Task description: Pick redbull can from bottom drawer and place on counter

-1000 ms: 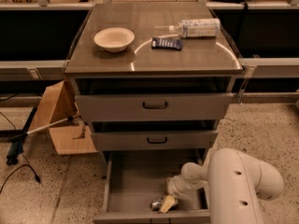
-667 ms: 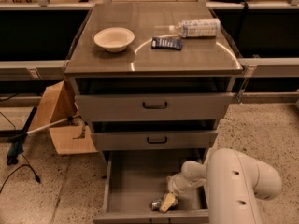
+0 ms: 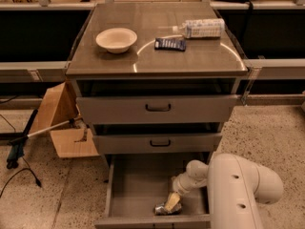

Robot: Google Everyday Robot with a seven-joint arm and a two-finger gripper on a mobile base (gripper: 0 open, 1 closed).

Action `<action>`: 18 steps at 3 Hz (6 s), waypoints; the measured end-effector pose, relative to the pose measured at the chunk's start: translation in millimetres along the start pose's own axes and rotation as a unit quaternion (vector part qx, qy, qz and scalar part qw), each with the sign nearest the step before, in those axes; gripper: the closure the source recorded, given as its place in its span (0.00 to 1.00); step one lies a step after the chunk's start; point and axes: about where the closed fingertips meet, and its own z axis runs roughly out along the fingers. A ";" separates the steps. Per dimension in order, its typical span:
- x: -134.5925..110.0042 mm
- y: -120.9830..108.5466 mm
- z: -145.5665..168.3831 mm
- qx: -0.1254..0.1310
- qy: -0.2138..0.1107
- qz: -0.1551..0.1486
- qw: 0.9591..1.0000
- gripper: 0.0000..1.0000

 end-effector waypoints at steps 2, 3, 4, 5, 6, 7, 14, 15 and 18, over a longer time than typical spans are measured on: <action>19.9 3.3 19.5 -0.023 0.002 0.013 1.000 0.00; 18.4 4.1 16.8 -0.023 0.002 0.013 1.000 0.00; 18.4 4.1 16.8 -0.023 0.002 0.013 1.000 0.19; 18.4 4.1 16.8 -0.023 0.002 0.013 1.000 0.42; 18.4 4.1 16.8 -0.023 0.002 0.013 1.000 0.66; 18.4 4.2 16.9 -0.023 0.002 0.013 1.000 0.89; -73.0 55.4 -141.4 -0.001 -0.100 -0.033 0.994 1.00; -87.2 77.4 -169.6 0.028 -0.106 -0.047 0.993 1.00; -138.1 89.3 -227.7 0.095 -0.109 -0.087 0.986 1.00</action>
Offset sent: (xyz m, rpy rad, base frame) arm -0.0177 -0.0108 -0.0399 0.0195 0.0788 -0.0040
